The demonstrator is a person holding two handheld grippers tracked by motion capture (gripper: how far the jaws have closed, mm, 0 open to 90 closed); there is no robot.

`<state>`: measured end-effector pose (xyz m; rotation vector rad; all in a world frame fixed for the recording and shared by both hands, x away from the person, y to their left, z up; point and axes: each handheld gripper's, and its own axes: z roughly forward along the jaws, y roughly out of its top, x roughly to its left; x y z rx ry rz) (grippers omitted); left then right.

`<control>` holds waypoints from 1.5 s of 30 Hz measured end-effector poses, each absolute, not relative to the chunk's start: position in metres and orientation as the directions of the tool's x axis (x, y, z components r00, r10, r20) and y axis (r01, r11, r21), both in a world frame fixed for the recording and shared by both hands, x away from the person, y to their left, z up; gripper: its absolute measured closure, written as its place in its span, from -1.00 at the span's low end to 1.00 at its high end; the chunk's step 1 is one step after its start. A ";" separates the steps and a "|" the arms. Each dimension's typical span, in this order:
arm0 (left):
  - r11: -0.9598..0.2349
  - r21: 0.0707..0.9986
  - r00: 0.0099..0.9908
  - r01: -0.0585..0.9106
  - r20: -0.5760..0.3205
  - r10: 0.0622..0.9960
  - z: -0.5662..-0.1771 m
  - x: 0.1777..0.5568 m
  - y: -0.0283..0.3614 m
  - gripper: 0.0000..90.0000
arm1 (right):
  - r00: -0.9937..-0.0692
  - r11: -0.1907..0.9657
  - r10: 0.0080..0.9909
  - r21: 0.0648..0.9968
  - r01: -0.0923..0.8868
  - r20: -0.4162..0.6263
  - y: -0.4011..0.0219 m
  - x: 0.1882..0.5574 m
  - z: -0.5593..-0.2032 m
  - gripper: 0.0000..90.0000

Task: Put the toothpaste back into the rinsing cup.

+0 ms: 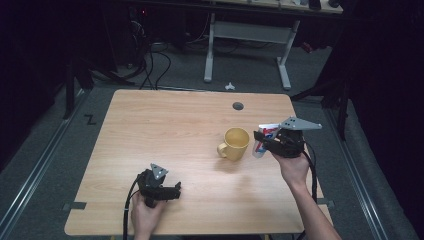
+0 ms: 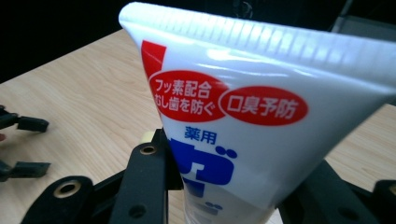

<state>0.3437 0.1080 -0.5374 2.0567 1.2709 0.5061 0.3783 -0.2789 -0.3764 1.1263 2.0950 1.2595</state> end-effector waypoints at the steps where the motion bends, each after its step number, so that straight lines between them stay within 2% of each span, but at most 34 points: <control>1: -0.311 0.706 0.453 0.636 -0.016 0.891 -0.537 0.344 0.108 -0.96 | -0.575 0.256 0.818 0.875 0.411 0.031 -0.278 0.378 -0.375 0.44; 24: -0.312 0.706 0.454 0.636 -0.016 0.891 -0.537 0.344 0.108 -0.96 | -0.644 0.296 0.765 0.886 0.358 0.005 -0.240 0.394 -0.356 0.42; 45: -0.312 0.706 0.455 0.636 -0.017 0.890 -0.537 0.344 0.108 -0.96 | -0.633 0.308 0.774 0.879 0.365 -0.008 -0.224 0.420 -0.360 0.41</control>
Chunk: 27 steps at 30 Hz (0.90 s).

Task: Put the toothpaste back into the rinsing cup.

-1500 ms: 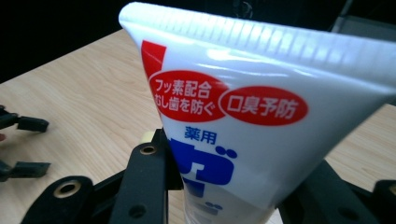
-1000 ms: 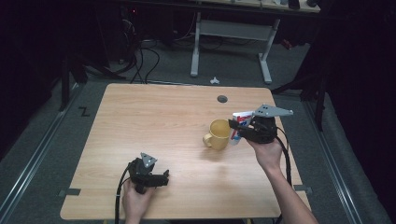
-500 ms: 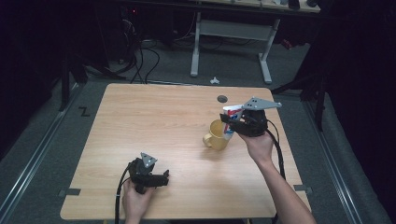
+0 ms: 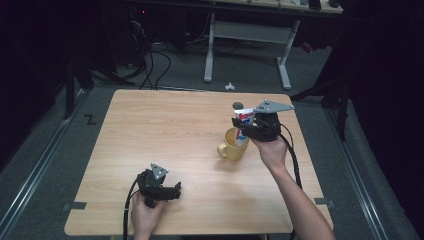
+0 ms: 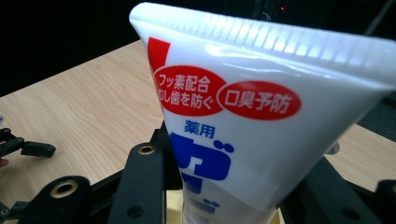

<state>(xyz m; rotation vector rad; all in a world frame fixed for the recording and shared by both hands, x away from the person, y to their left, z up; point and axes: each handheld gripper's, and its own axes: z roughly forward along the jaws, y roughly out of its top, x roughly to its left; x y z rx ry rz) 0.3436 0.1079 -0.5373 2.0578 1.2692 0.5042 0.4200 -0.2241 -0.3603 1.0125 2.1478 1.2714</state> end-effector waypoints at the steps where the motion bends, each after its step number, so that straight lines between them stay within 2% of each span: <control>1: -0.312 0.706 0.455 0.636 -0.017 0.890 -0.537 0.344 0.108 -0.96 | -0.633 0.309 0.774 0.878 0.366 -0.009 -0.224 0.421 -0.361 0.41; 27: -0.313 0.706 0.456 0.636 -0.016 0.890 -0.537 0.343 0.108 -0.96 | -0.605 0.306 0.796 0.862 0.405 0.002 -0.215 0.442 -0.380 0.39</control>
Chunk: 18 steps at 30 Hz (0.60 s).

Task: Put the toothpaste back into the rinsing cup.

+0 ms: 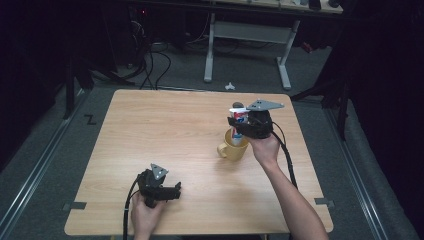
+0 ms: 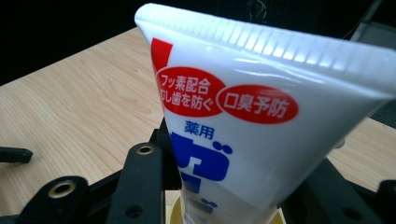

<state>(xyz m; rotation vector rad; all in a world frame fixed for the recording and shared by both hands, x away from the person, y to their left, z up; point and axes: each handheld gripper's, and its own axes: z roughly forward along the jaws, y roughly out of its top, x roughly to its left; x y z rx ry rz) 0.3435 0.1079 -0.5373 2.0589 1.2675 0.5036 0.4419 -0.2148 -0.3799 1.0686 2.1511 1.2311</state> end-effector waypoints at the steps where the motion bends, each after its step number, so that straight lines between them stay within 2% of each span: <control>1: -0.313 0.705 0.456 0.636 -0.017 0.890 -0.537 0.343 0.108 -0.96 | -0.606 0.307 0.795 0.861 0.405 0.002 -0.215 0.443 -0.381 0.39; 18: -0.313 0.706 0.456 0.635 -0.016 0.890 -0.537 0.343 0.108 -0.96 | -0.584 0.299 0.812 0.849 0.435 0.013 -0.216 0.449 -0.393 0.38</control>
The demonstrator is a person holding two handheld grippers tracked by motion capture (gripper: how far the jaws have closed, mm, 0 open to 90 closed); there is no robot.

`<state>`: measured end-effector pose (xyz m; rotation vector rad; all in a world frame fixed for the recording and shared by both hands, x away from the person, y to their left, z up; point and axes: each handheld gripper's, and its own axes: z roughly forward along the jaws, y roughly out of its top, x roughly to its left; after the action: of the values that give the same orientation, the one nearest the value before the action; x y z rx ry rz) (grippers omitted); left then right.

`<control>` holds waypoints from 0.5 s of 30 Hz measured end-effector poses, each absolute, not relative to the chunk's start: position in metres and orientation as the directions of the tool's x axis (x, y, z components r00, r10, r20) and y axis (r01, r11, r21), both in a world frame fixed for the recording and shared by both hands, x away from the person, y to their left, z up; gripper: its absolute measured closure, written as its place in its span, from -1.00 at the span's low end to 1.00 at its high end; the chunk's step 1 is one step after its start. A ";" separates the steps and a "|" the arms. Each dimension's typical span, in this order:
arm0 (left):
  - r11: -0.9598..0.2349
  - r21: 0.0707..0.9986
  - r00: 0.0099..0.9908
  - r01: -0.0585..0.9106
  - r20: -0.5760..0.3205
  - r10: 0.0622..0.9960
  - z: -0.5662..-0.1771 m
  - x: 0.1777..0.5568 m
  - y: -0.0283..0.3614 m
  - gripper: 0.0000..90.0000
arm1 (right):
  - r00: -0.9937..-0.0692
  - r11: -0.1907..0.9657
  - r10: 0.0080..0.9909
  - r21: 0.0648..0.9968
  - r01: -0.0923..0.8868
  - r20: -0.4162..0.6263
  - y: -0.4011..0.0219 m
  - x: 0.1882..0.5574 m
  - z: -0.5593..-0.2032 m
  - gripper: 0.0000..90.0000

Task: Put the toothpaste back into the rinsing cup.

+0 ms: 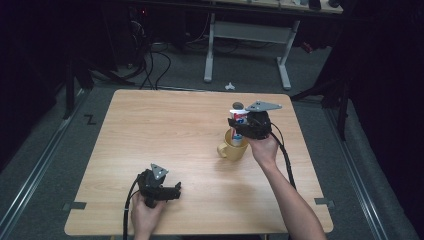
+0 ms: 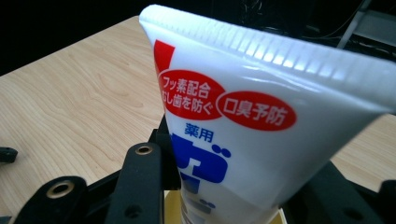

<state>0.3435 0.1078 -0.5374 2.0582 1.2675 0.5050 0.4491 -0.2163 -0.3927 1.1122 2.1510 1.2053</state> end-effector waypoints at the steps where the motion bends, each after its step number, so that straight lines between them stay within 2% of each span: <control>1: -0.313 0.706 0.456 0.635 -0.016 0.890 -0.537 0.343 0.108 -0.96 | -0.583 0.297 0.813 0.849 0.437 0.015 -0.216 0.449 -0.394 0.38; 15: -0.312 0.706 0.456 0.636 -0.016 0.890 -0.537 0.343 0.108 -0.96 | -0.569 0.299 0.822 0.836 0.461 0.020 -0.217 0.453 -0.408 0.38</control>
<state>0.3434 0.1077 -0.5374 2.0577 1.2680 0.5045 0.4531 -0.2170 -0.4080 1.1455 2.1582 1.1792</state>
